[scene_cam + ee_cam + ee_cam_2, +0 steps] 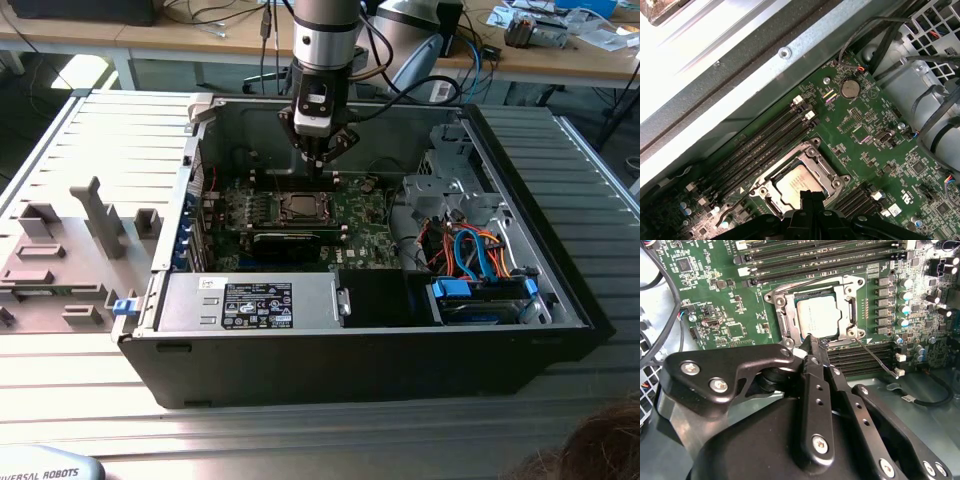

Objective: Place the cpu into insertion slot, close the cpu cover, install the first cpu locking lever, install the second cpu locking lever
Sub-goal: 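Install the first cpu locking lever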

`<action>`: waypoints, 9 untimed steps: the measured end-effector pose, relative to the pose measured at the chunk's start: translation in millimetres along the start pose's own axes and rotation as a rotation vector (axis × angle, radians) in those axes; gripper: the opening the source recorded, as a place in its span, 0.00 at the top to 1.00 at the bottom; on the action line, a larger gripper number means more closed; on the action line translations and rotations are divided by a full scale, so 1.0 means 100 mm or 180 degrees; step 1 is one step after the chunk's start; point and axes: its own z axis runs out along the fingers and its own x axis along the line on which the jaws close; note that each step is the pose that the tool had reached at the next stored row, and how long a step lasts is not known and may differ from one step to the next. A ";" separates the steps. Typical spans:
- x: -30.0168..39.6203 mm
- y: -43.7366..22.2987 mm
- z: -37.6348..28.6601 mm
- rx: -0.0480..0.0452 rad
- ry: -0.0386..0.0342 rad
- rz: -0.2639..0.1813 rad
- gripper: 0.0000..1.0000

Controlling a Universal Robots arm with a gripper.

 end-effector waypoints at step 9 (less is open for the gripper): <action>0.000 0.000 0.000 0.0000 -0.0001 -0.0015 0.89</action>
